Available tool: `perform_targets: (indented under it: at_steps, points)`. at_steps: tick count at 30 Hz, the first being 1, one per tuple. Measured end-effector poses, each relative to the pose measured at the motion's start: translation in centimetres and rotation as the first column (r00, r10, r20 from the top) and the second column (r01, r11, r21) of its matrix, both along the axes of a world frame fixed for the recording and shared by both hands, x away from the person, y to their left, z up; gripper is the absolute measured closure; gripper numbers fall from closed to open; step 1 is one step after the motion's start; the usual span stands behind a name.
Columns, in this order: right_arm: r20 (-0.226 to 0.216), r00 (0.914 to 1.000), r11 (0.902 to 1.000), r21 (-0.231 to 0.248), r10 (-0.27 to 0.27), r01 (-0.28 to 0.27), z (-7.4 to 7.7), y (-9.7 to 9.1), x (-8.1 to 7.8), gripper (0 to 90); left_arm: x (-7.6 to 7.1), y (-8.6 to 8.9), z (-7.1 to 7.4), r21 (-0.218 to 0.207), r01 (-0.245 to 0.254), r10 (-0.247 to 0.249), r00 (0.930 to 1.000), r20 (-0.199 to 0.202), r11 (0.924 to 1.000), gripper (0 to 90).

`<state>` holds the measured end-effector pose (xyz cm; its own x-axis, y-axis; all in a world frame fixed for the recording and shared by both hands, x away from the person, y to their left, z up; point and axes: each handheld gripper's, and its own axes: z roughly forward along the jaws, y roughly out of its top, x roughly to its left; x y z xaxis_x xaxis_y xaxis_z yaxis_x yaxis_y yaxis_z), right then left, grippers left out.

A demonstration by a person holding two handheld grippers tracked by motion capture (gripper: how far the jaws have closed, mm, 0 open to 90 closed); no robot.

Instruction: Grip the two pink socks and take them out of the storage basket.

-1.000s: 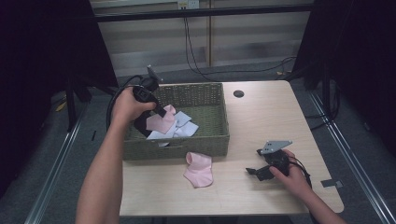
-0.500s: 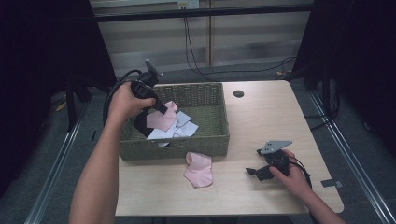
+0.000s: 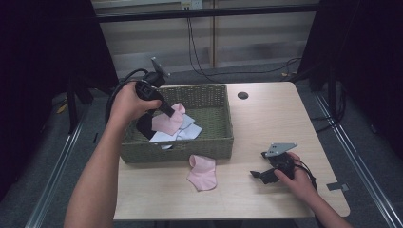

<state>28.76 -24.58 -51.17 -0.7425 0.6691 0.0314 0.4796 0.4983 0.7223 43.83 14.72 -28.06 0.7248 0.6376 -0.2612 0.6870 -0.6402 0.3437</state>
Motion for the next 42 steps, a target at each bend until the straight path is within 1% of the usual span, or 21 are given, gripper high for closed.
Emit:
perform_targets:
  at_steps: [4, 5, 8, 11, 13, 14, 16, 23, 26, 27, 32, 33, 34, 35, 36, 37, 42]
  points:
    - [-0.001, 1.0000, 1.0000, 0.000, -0.001, 0.001, 0.0, 0.0, 0.0, 10.7, -0.4, -0.2, 0.3, -0.006, 0.016, -0.016, 0.9999, -0.001, 0.9998, 80.2]
    - [0.000, 1.0000, 1.0000, 0.000, 0.000, 0.000, 0.0, 0.0, 0.0, 10.7, -0.7, -0.4, 0.4, -0.013, 0.024, -0.024, 0.9997, -0.001, 0.9996, 80.2]
    - [0.000, 1.0000, 1.0000, 0.000, 0.000, 0.000, 0.0, 0.0, 0.0, 10.7, -1.0, -0.5, 0.4, -0.012, 0.030, -0.030, 0.9995, 0.005, 0.9995, 80.2]
    - [0.000, 1.0000, 1.0000, 0.000, 0.000, 0.000, 0.0, 0.0, 0.0, 10.7, -1.4, -0.8, 0.5, -0.016, 0.042, -0.042, 0.9991, 0.007, 0.9990, 80.2]
    - [0.000, 1.0000, 1.0000, 0.000, 0.000, 0.000, 0.0, 0.0, 0.0, 10.7, -1.9, -1.2, 0.4, -0.019, 0.060, -0.059, 0.9981, 0.014, 0.9980, 80.2]
    - [0.000, 1.0000, 1.0000, 0.000, 0.000, 0.000, 0.0, 0.0, 0.0, 10.7, -2.0, -1.3, 0.4, -0.016, 0.068, -0.067, 0.9977, 0.009, 0.9976, 80.2]
    - [0.000, 1.0000, 1.0000, 0.000, 0.000, 0.000, 0.0, 0.0, 0.0, 10.7, -2.2, -1.4, 0.3, -0.019, 0.069, -0.069, 0.9976, 0.009, 0.9974, 80.2]
    - [0.001, 1.0000, 1.0000, 0.000, 0.001, -0.001, 0.0, 0.0, 0.0, 10.7, -3.3, -1.9, -0.6, -0.039, 0.101, -0.101, 0.9949, 0.007, 0.9941, 80.2]
    - [0.001, 1.0000, 1.0000, 0.000, 0.000, 0.000, 0.0, 0.0, 0.0, 10.7, -3.5, -2.1, -0.7, -0.041, 0.107, -0.106, 0.9943, 0.005, 0.9935, 80.2]
    - [0.001, 1.0000, 1.0000, 0.000, 0.001, -0.001, 0.0, 0.0, 0.0, 10.7, -3.8, -2.3, -0.9, -0.037, 0.116, -0.116, 0.9933, 0.000, 0.9926, 80.2]
    - [0.001, 1.0000, 1.0000, 0.000, 0.000, 0.000, 0.0, 0.0, 0.0, 10.7, -4.3, -2.6, -1.3, -0.041, 0.129, -0.129, 0.9916, 0.002, 0.9908, 80.2]
    - [0.001, 1.0000, 1.0000, 0.000, 0.000, 0.000, 0.0, 0.0, 0.0, 10.7, -4.6, -2.8, -1.4, -0.049, 0.137, -0.137, 0.9906, 0.004, 0.9893, 80.2]
    - [0.001, 1.0000, 1.0000, 0.000, 0.001, -0.001, 0.0, 0.0, 0.0, 10.7, -4.7, -2.9, -1.5, -0.047, 0.149, -0.149, 0.9889, 0.005, 0.9877, 80.1]
    - [0.001, 1.0000, 1.0000, 0.000, 0.001, -0.001, 0.0, 0.0, 0.0, 10.7, -4.7, -2.9, -1.5, -0.047, 0.149, -0.149, 0.9889, 0.005, 0.9877, 80.1]
    - [0.001, 1.0000, 1.0000, 0.000, 0.000, 0.000, 0.0, 0.0, 0.0, 10.7, -4.9, -3.0, -1.6, -0.056, 0.151, -0.151, 0.9886, 0.002, 0.9870, 80.1]
    - [0.001, 1.0000, 1.0000, 0.000, 0.001, -0.001, 0.0, 0.0, 0.0, 10.7, -5.0, -3.0, -1.7, -0.064, 0.151, -0.151, 0.9885, 0.007, 0.9865, 80.1]
    - [0.001, 1.0000, 1.0000, 0.000, 0.000, 0.000, 0.0, 0.0, 0.0, 10.7, -5.3, -3.3, -2.3, -0.060, 0.167, -0.167, 0.9859, 0.004, 0.9841, 80.1]
